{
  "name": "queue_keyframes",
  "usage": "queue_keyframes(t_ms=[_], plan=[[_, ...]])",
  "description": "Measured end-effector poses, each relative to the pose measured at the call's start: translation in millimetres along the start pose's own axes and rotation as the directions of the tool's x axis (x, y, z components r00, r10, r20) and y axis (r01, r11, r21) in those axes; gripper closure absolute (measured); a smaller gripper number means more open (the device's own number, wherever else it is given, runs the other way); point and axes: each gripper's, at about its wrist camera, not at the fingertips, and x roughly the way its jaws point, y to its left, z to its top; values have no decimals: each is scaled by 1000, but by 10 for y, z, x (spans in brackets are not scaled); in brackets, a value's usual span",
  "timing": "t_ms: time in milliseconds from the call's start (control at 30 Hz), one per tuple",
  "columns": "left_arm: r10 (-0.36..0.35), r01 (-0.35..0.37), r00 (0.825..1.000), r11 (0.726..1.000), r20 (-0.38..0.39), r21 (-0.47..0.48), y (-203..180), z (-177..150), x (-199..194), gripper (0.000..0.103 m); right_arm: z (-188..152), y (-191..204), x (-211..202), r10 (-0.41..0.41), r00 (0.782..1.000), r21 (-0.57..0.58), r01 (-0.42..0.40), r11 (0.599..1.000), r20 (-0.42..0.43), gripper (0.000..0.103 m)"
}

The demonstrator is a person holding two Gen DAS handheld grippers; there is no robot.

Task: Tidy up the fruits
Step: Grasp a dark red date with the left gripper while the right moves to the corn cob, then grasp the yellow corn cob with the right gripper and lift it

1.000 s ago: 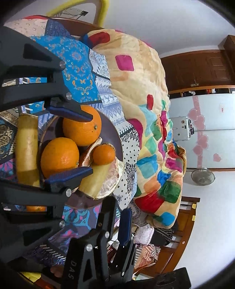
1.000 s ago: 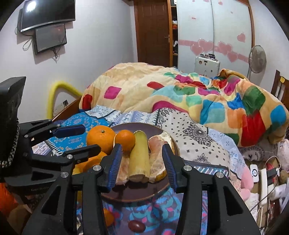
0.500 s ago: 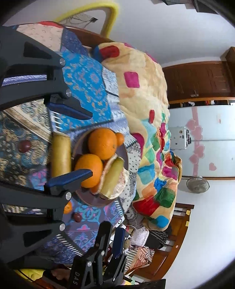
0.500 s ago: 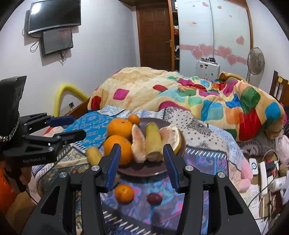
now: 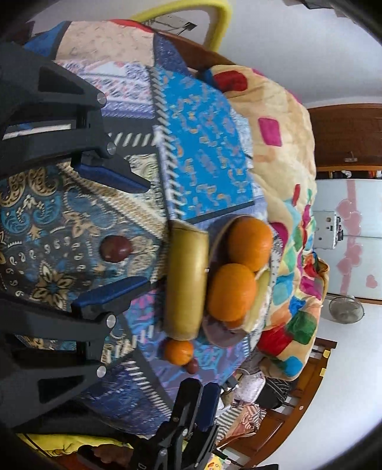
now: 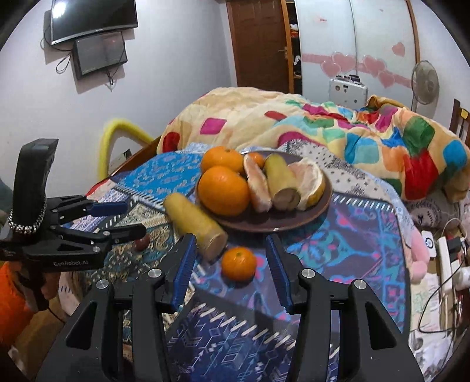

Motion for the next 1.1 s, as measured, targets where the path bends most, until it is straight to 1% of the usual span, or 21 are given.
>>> queue_keyframes(t_ms=[100,167,267,367,433,467,533,633,700,767,833,867,1033,1100], plan=[[11,-11,1000,1000,-12,8,-7,-89,64,45,-39,29,66,18,1000,-5,-18,1000,-20,58],[2,-2,1000,1000,-24,6,-2,-145,112,52,-45,52,129,25,999,-12,-25,1000,-31,58],[-8,8,1000,1000,-6,20,-10,-172,112,54,-38,83,217,33,998,-21,-34,999,-44,58],[-20,20,1000,999,4,37,-25,-174,119,62,-16,114,320,41,998,-29,-42,999,-56,58],[-35,35,999,998,8,52,-48,-174,119,72,6,138,363,32,998,-40,-34,999,-51,58],[-37,36,999,998,10,58,-57,-175,117,73,21,148,382,31,998,-45,-34,998,-52,58],[-41,40,999,997,14,63,-64,-171,119,81,46,159,414,39,998,-47,-41,998,-56,58],[-44,43,999,998,19,55,-50,-159,125,86,69,202,452,39,997,-65,-43,997,-62,58],[-52,51,998,998,20,46,-34,-157,115,88,74,231,478,50,996,-76,-56,996,-74,58],[-52,51,998,998,25,40,-15,-153,100,89,62,264,508,54,995,-86,-61,994,-90,55],[-37,36,999,999,31,36,2,-148,76,90,57,307,505,35,995,-112,-45,993,-91,55],[-29,28,999,999,37,35,17,-149,55,90,56,317,491,36,995,-115,-47,992,-92,57],[-23,22,998,1000,57,7,148,-166,-66,90,20,463,340,109,988,-140,-124,982,-111,58],[-17,18,998,1000,66,-4,203,-176,-119,90,8,538,317,121,986,-161,-140,977,-118,58]])
